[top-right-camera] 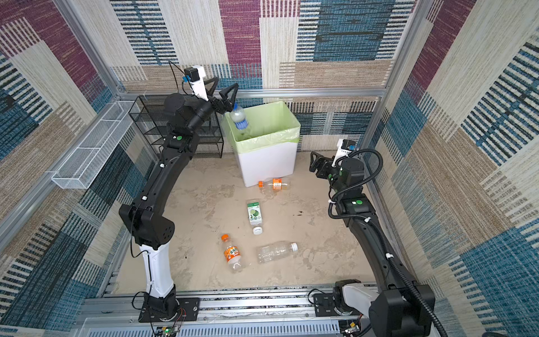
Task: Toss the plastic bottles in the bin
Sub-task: 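Lift the Pepsi bottle with the left gripper over the bin and release, then withdraw the left gripper while the right gripper reaches toward the white-capped bottle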
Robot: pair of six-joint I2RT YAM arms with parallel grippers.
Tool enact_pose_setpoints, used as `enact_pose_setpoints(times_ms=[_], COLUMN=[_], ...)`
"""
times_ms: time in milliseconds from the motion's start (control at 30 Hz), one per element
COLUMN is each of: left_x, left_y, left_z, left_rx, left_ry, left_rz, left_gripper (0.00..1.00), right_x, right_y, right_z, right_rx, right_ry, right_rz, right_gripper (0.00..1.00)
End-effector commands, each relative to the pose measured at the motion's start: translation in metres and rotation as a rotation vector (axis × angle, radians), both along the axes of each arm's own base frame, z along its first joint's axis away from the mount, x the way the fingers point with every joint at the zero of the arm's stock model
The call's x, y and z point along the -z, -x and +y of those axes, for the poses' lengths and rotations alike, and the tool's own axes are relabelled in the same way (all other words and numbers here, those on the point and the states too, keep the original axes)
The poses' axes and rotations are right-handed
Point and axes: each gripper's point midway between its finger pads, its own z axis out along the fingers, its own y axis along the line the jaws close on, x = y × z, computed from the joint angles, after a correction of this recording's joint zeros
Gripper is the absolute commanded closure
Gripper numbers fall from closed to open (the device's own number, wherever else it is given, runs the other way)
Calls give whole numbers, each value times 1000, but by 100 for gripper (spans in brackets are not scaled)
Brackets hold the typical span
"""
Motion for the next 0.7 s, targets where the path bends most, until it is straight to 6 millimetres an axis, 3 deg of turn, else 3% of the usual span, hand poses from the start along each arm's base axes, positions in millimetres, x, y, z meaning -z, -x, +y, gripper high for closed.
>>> enact_pose_setpoints(times_ms=[0, 167, 333, 433, 667], left_x=[-4, -1, 31, 63, 168], left_y=[10, 30, 57, 65, 104], left_z=[2, 10, 32, 57, 120], left_rx=[8, -21, -98, -151, -269], left_ry=[7, -61, -169, -191, -236], left_rz=[15, 44, 142, 280, 580], left_gripper=[1, 1, 0, 1, 2], right_x=[4, 33, 84, 109, 161], right_y=[0, -2, 14, 35, 94], right_z=[-4, 4, 14, 33, 83], right_rx=[20, -14, 13, 10, -80], right_ry=[24, 15, 0, -22, -136], right_rz=[12, 136, 359, 484, 741], right_gripper=[7, 7, 7, 6, 7])
